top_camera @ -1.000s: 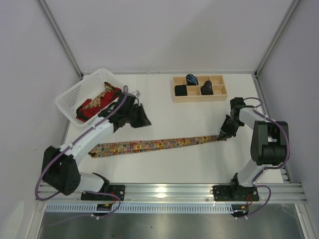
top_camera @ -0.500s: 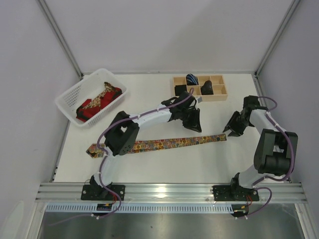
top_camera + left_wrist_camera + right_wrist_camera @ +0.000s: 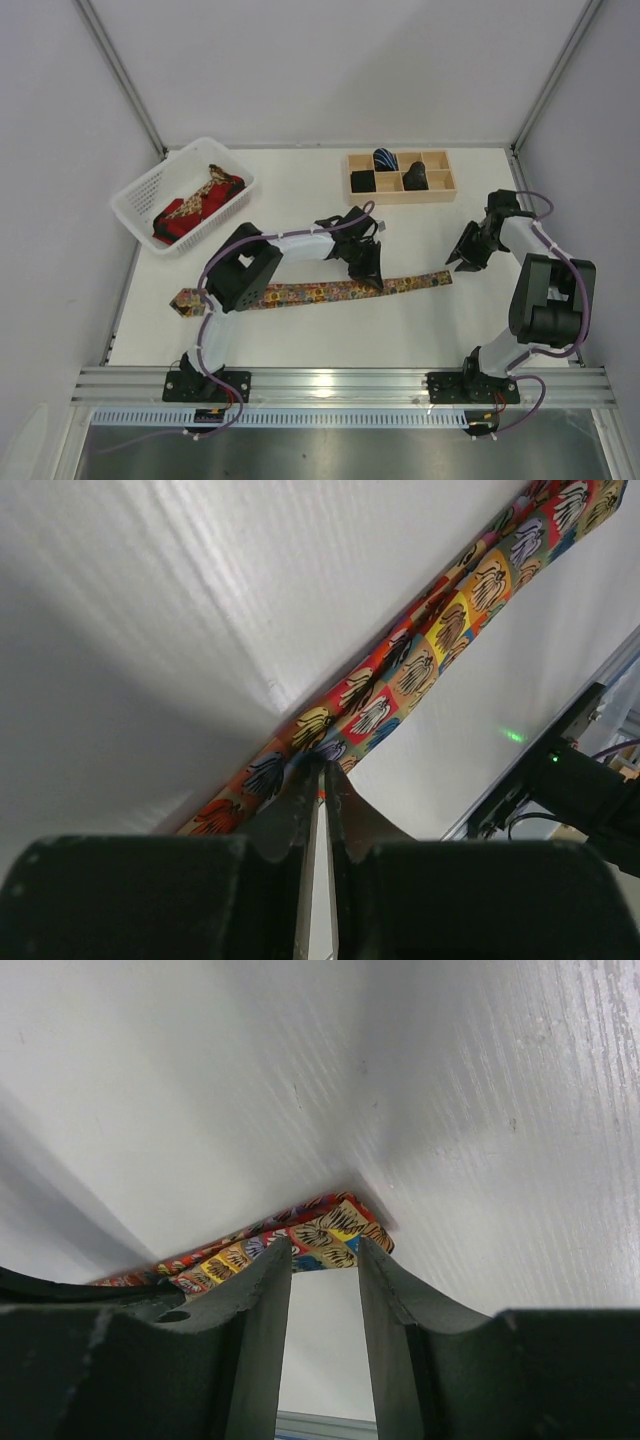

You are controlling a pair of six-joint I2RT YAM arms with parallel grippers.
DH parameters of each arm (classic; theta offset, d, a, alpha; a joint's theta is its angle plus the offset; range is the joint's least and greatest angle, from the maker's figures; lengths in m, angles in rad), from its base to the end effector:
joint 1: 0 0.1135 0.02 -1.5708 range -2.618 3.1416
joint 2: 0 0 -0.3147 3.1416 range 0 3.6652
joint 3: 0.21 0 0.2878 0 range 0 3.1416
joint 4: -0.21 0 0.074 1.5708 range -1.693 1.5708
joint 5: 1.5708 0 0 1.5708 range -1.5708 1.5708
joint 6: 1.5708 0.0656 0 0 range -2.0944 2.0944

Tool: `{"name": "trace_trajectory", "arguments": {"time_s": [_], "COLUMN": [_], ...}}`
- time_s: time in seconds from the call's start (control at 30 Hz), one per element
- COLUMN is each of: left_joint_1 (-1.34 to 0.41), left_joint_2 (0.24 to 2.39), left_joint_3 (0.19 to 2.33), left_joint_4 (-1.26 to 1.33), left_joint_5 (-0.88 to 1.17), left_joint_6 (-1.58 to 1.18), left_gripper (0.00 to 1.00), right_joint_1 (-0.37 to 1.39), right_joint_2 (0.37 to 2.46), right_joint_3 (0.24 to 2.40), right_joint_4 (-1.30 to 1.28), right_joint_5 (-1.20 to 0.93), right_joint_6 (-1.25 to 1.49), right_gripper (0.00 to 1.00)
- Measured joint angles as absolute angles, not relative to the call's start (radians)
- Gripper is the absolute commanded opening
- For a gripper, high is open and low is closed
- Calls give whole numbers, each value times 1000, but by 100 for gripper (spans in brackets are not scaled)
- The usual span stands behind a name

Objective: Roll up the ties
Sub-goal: Flatten the tie

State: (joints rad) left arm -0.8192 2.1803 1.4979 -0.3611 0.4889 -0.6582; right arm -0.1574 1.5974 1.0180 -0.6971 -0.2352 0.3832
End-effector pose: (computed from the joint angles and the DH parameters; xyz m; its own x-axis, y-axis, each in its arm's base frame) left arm 0.3345 -0.4030 0.1266 -0.9600 0.2364 -0.1498 0.2770 0.7265 -0.6289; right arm 0.3350 -0.0377 0.1923 -0.8446 0.5022 -0.1856 0.4329 0.8445 0.3153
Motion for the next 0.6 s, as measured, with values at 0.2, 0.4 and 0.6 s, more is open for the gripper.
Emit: {"name": "trace_trajectory", "arguments": {"time_s": [0.2, 0.4, 0.6], "left_joint_1": [-785, -713, -699], "left_joint_2": [2091, 1925, 1792], "left_joint_3": [1340, 1134, 1017], "left_joint_4": [-279, -296, -373], "left_joint_5": [487, 434, 386], "left_joint_6": [-675, -645, -586], "left_gripper": [9, 9, 21], "right_joint_1": [-151, -105, 2], "right_joint_2": [1579, 1553, 1573], "right_joint_3": [1019, 989, 921], "right_joint_4": [-701, -673, -614], "right_joint_5": [-257, -331, -467], "right_joint_6": [381, 370, 352], "right_gripper": [39, 45, 54]}}
